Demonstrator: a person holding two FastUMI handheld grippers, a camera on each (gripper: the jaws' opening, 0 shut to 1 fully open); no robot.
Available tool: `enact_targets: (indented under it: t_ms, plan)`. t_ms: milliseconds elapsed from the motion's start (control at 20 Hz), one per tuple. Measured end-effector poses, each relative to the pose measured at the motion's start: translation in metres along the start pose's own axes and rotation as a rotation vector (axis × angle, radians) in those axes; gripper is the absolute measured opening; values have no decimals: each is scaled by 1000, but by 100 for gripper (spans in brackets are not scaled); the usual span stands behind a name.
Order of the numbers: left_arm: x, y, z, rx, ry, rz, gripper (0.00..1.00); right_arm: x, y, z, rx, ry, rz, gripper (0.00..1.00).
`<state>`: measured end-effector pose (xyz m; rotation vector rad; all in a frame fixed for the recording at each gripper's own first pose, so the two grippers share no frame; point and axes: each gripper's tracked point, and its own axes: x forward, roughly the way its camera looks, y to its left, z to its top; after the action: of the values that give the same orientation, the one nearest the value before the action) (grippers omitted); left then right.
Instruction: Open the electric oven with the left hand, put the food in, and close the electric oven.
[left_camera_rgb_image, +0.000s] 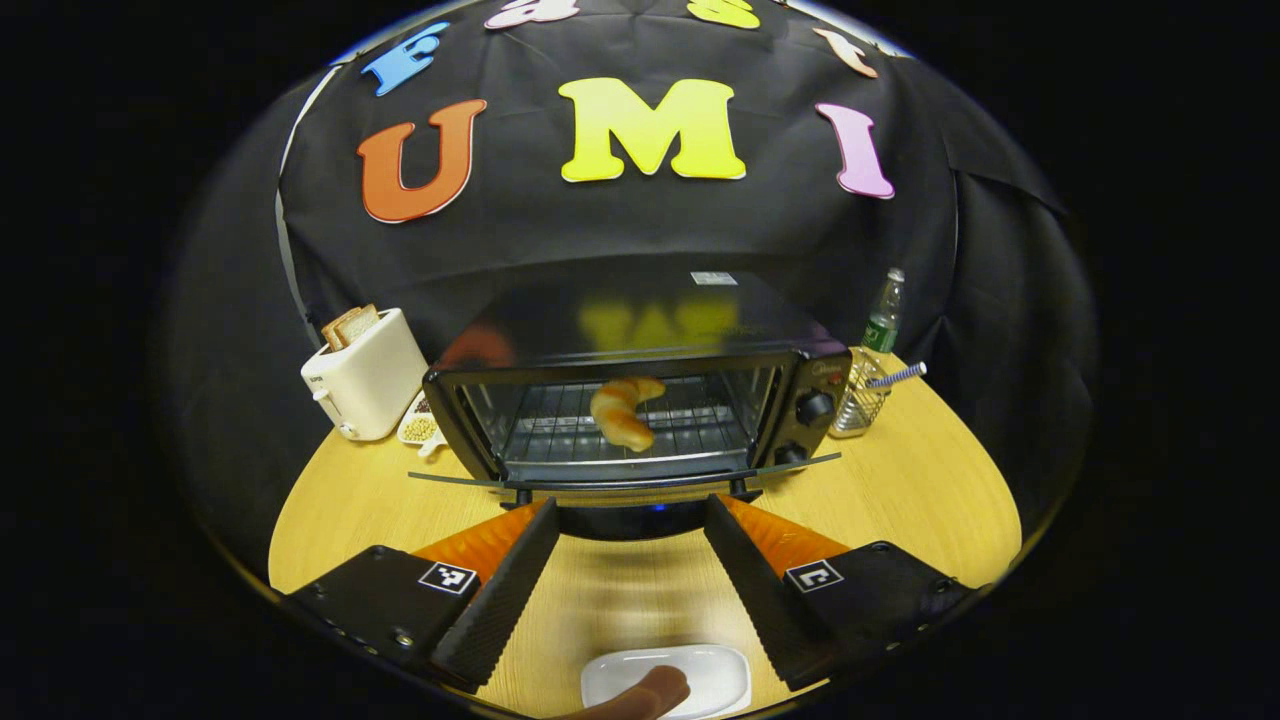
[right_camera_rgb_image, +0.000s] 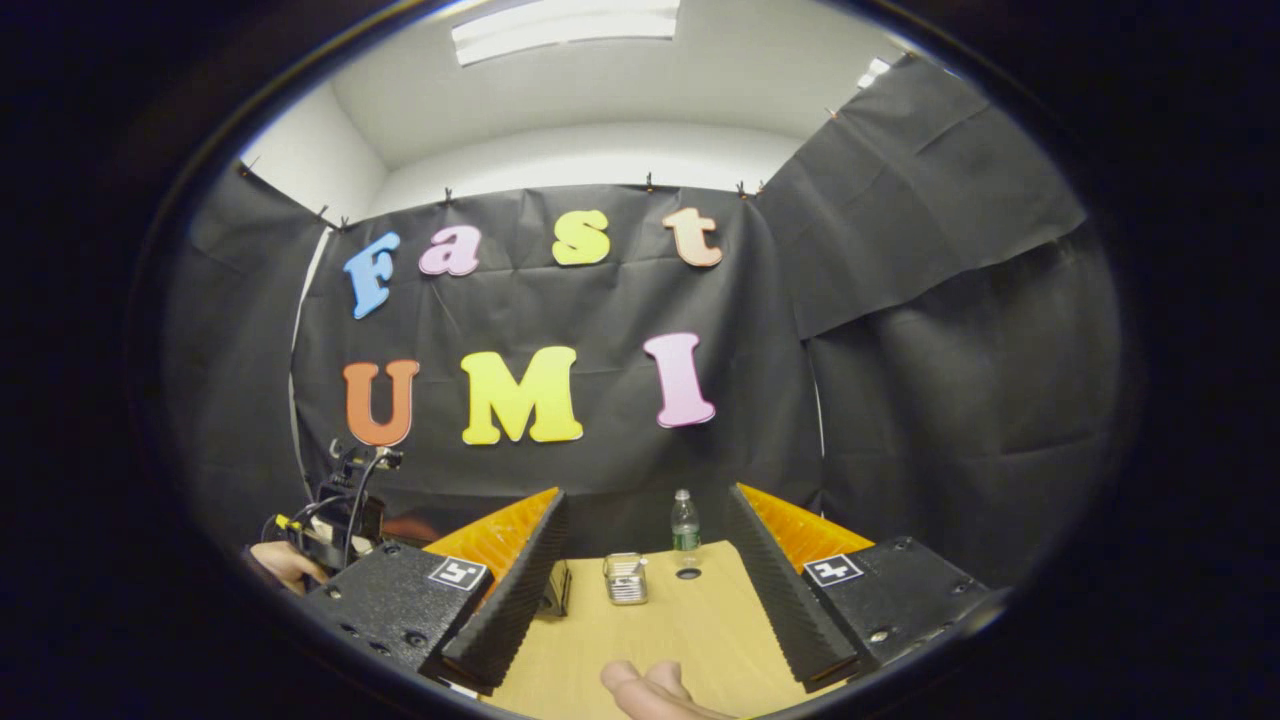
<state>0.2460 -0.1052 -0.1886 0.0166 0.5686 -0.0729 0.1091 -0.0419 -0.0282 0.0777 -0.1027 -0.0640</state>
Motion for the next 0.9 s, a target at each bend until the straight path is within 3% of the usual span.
enact_targets:
  t_ms: [100,150,400,900]
  plan:
    - [-12,4,15,-22,-54,-7,97,-5,-1,2,-7,-1,-2,100]
    - [-23,5,21,-33,-87,-11,97,-7,0,5,-12,-2,-3,96]
    - [-83,12,38,-22,-207,-23,95,-22,11,17,-18,9,12,100]
    - [-228,26,24,25,-439,21,95,-60,35,8,12,57,50,100]
